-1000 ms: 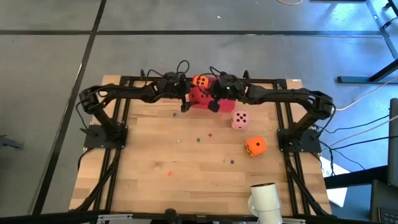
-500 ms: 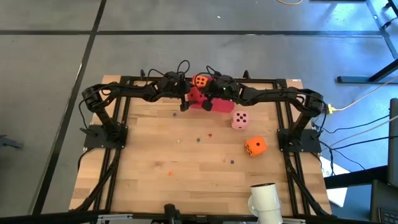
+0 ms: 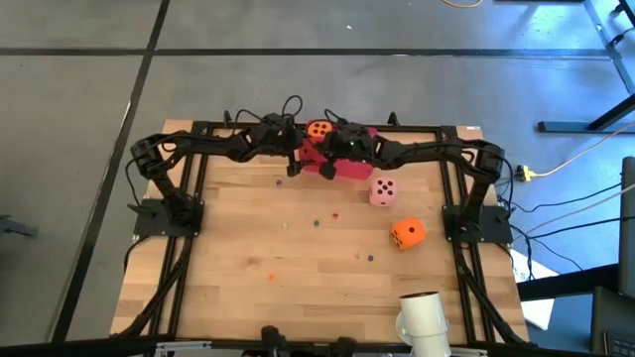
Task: Pick & Place Dice
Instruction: Put the large red die into the red bin, then put the large pink die into the red bin
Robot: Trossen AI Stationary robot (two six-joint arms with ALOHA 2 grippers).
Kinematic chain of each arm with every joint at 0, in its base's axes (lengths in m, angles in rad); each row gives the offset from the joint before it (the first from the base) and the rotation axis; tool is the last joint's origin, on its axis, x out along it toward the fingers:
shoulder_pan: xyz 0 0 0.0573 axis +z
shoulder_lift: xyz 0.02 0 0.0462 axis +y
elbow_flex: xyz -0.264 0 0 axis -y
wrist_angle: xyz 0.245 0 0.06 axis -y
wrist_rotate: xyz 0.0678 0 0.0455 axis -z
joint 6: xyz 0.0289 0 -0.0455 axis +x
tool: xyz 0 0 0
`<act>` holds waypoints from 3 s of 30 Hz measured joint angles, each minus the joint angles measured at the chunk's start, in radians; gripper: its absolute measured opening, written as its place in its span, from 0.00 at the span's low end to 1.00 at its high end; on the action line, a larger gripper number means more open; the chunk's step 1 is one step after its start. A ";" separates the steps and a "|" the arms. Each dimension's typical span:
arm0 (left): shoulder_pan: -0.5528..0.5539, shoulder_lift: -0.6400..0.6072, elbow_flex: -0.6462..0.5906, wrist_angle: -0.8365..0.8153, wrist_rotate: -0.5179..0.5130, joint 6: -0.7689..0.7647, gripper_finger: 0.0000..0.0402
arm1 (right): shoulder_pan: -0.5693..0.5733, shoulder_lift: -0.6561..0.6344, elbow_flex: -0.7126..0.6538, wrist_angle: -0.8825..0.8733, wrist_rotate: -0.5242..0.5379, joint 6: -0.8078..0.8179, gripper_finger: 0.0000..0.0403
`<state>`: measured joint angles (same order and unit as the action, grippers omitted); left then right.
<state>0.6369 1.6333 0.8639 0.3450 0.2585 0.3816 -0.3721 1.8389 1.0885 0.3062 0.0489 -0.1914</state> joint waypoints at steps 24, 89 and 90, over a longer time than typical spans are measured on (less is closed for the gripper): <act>0.000 -0.183 0.001 -0.190 0.005 -0.069 1.00 | -0.025 -0.148 -0.003 -0.301 0.130 -0.033 0.02; -0.093 -0.519 -0.043 -0.589 0.005 -0.046 1.00 | 0.053 -0.397 -0.002 -1.060 0.526 0.161 0.98; -0.093 -0.519 -0.044 -0.589 0.005 -0.046 1.00 | 0.053 -0.397 -0.002 -1.079 0.515 0.186 0.98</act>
<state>0.5438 1.1145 0.8200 -0.2440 0.2636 0.3359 -0.3191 1.4414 1.0863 -0.7730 0.5639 -0.0049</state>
